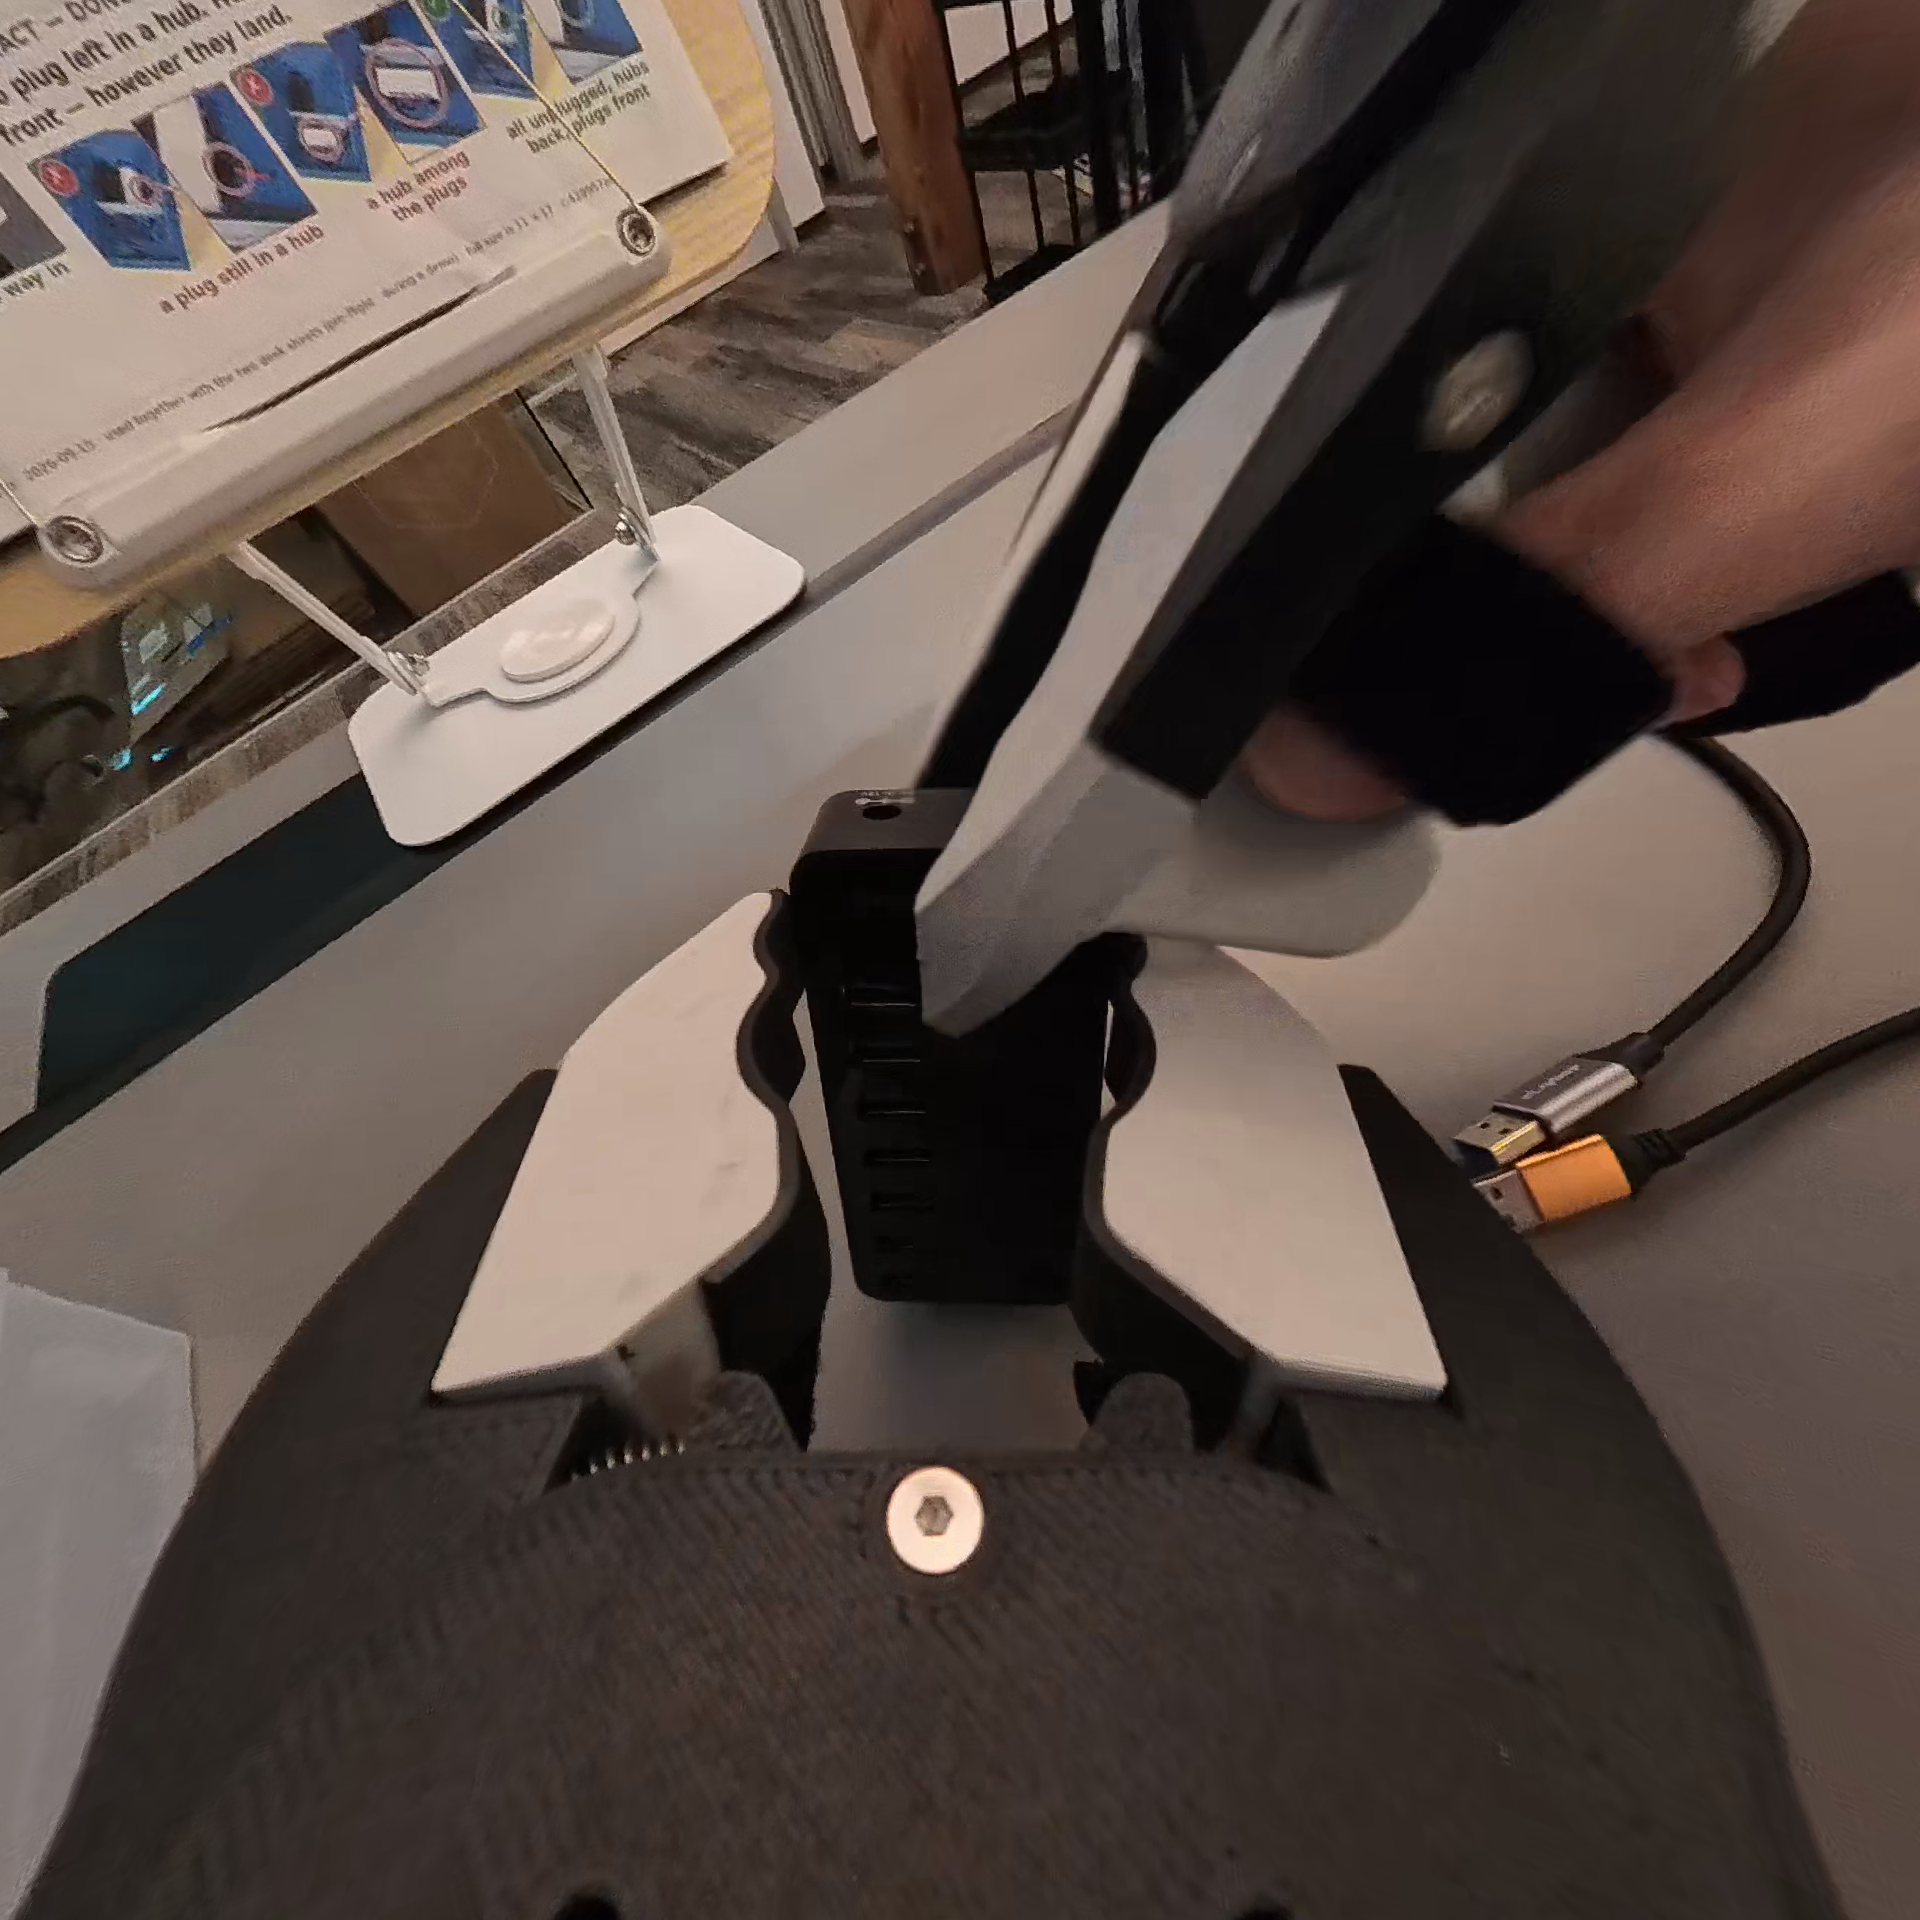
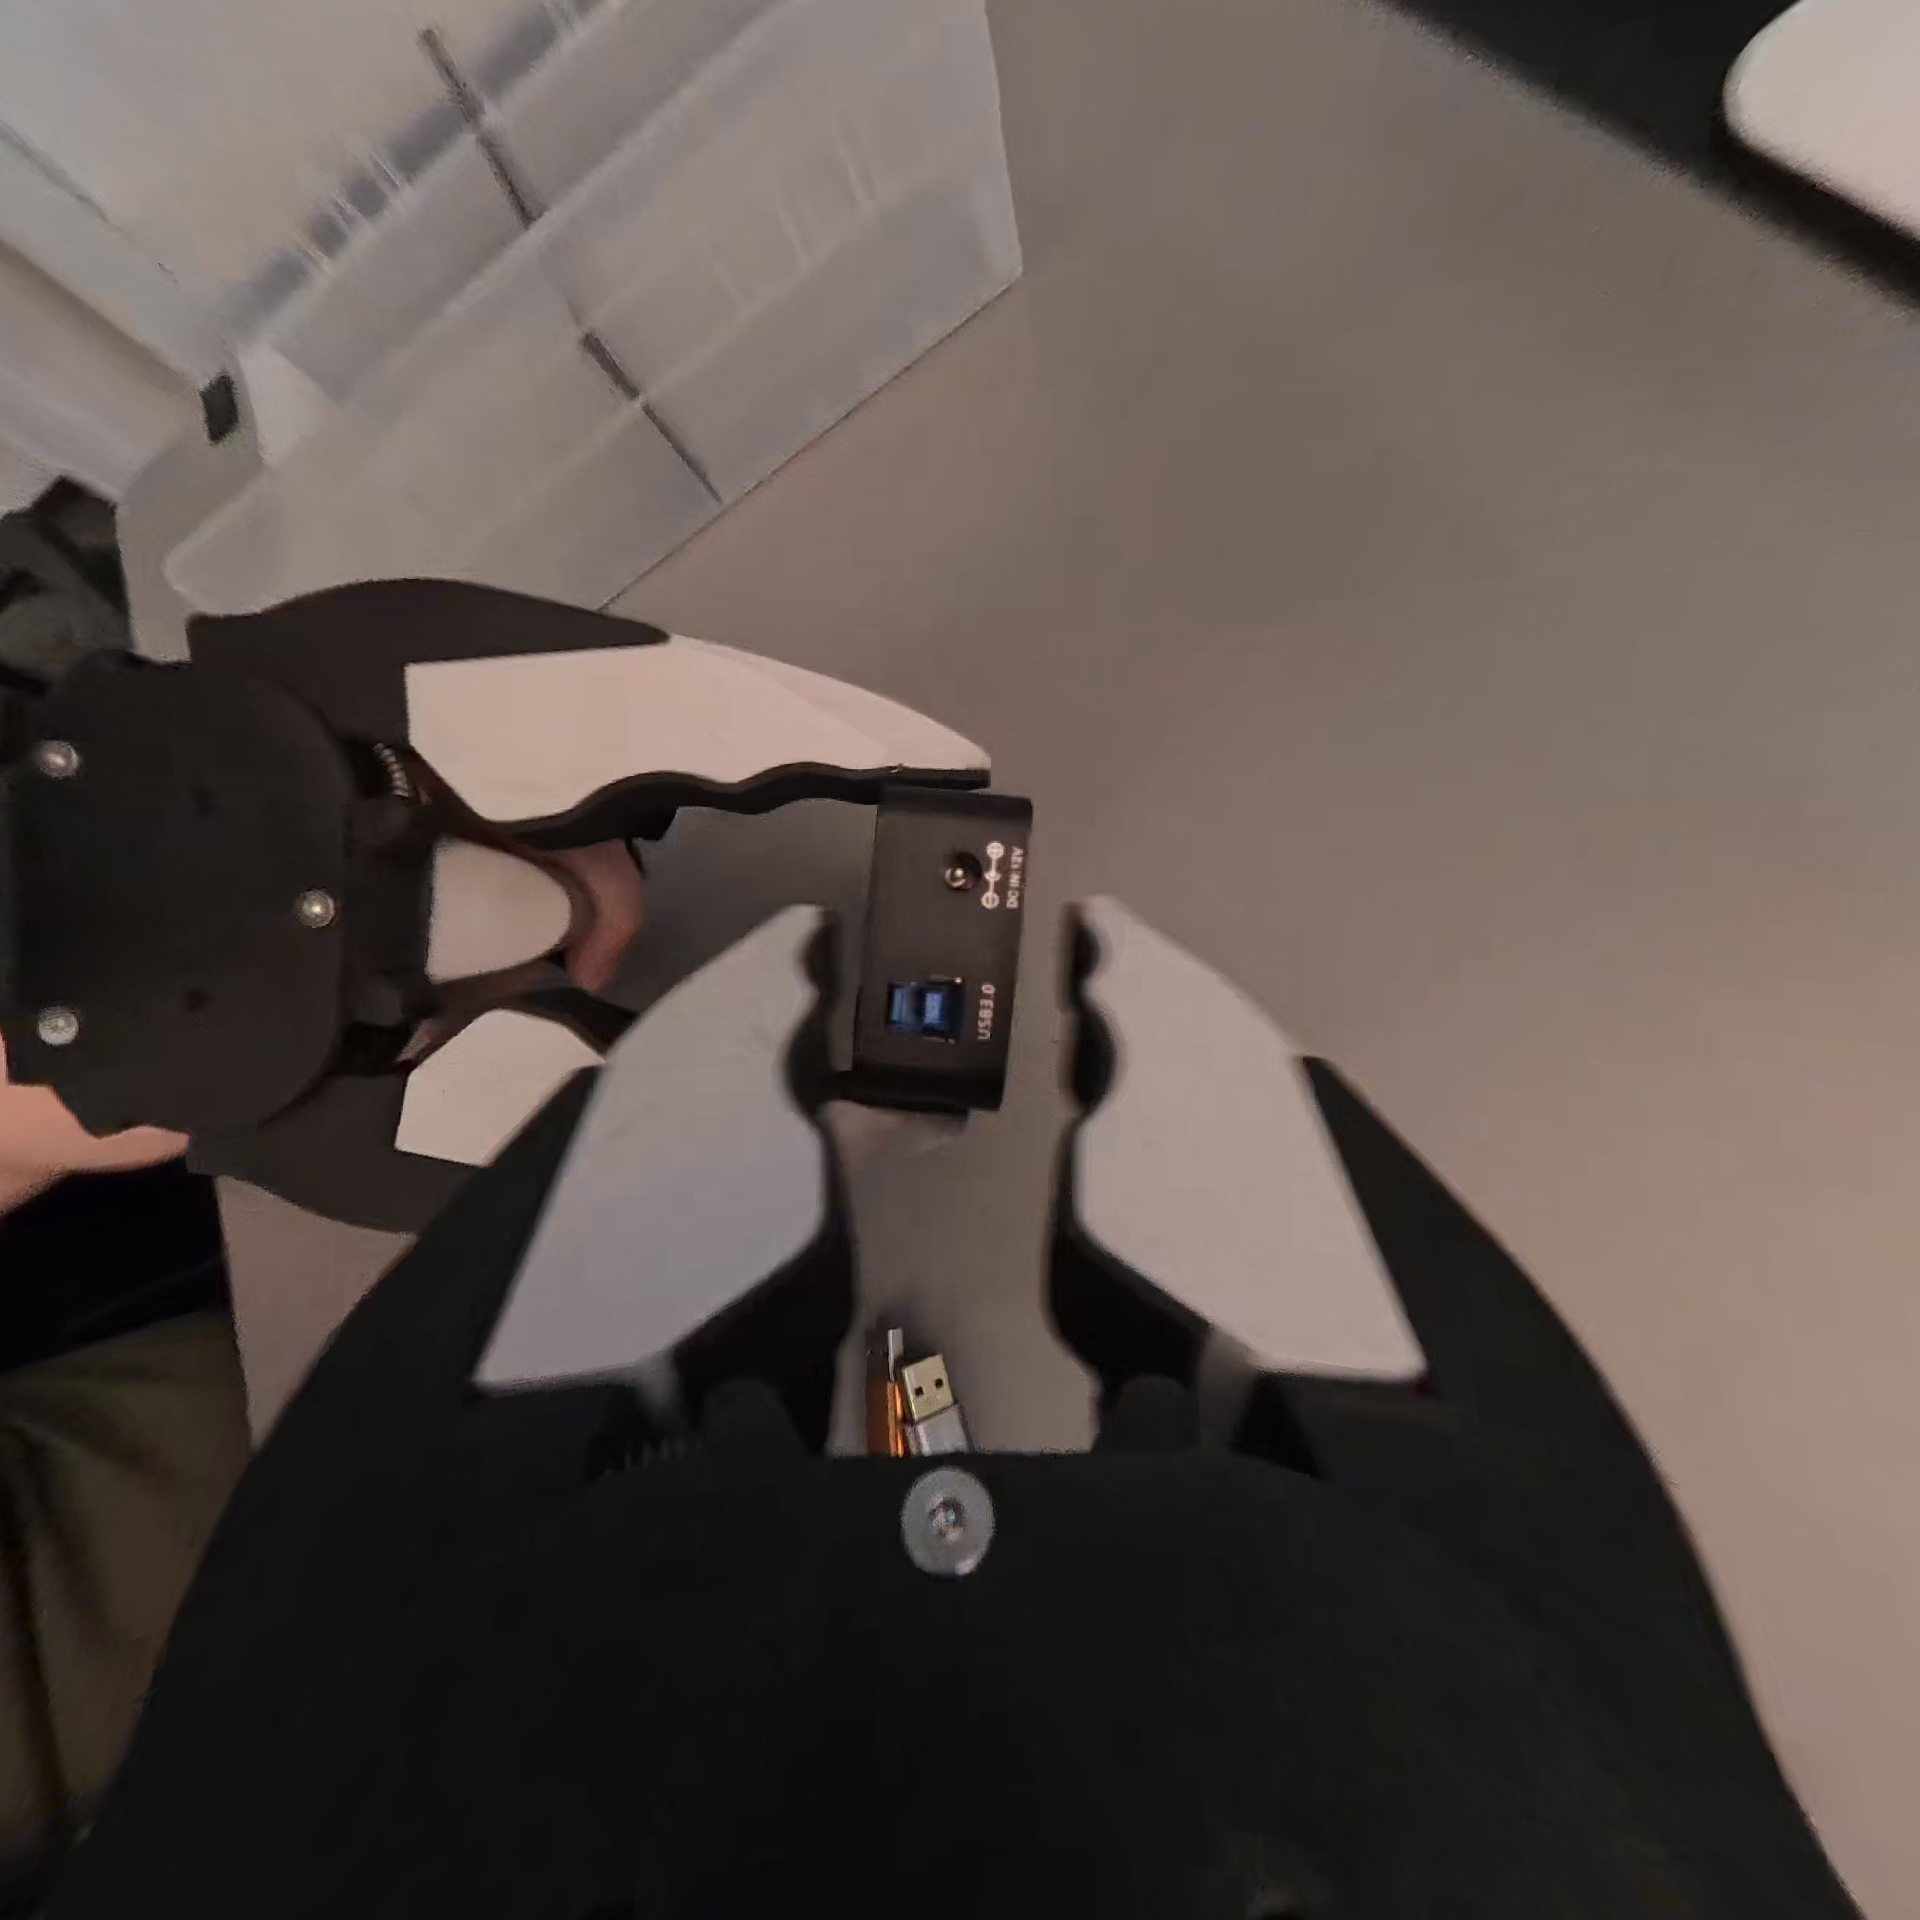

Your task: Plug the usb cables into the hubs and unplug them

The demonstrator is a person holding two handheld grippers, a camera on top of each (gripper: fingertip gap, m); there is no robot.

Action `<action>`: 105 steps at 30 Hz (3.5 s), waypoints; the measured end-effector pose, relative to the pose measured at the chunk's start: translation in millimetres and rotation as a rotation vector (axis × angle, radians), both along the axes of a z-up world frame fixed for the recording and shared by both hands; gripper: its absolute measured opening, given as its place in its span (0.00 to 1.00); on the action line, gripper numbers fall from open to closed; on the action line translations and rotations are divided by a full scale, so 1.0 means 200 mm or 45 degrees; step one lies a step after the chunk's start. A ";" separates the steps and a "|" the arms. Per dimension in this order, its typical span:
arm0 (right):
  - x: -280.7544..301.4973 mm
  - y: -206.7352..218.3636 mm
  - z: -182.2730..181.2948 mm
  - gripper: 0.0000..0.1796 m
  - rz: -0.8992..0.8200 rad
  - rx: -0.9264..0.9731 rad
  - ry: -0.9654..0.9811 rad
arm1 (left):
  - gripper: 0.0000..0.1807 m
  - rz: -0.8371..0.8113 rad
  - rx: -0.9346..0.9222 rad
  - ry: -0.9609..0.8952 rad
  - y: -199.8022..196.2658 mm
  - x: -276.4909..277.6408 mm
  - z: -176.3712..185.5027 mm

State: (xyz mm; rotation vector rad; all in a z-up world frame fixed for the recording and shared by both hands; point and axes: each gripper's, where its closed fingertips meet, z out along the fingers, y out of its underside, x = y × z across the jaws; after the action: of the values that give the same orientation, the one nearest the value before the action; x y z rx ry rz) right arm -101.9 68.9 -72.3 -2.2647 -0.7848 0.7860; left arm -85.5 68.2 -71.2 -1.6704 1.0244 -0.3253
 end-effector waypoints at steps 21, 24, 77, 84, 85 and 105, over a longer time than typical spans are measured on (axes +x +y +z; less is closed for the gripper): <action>-0.24 0.23 -0.01 0.15 1.000 0.365 -0.388 | 0.47 -0.084 -0.071 -0.211 0.11 -0.27 0.08; -0.25 0.23 -0.01 0.16 1.041 0.386 -0.359 | 0.54 -0.108 -0.119 -0.160 0.09 -0.25 0.04; 0.30 -0.71 0.05 0.02 0.348 1.475 -0.482 | 0.28 -1.036 -0.349 -0.380 -0.60 0.03 0.20; 0.27 -0.77 0.13 0.02 0.328 1.704 -0.545 | 0.26 -1.212 -0.202 -0.206 -0.77 -0.05 0.20; 0.27 -0.77 0.14 0.02 0.320 1.709 -0.518 | 0.24 -1.212 -0.199 -0.182 -0.77 -0.05 0.18; 0.27 -0.73 0.09 0.02 0.243 1.407 -0.226 | 0.11 -1.201 -0.528 -0.040 -0.69 -0.16 0.03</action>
State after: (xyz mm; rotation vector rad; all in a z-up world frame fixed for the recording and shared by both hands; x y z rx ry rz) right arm -48.0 -77.1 -54.2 -1.2705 -1.1528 0.1153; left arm -118.0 -70.4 -65.8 -1.4058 1.7646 -1.2386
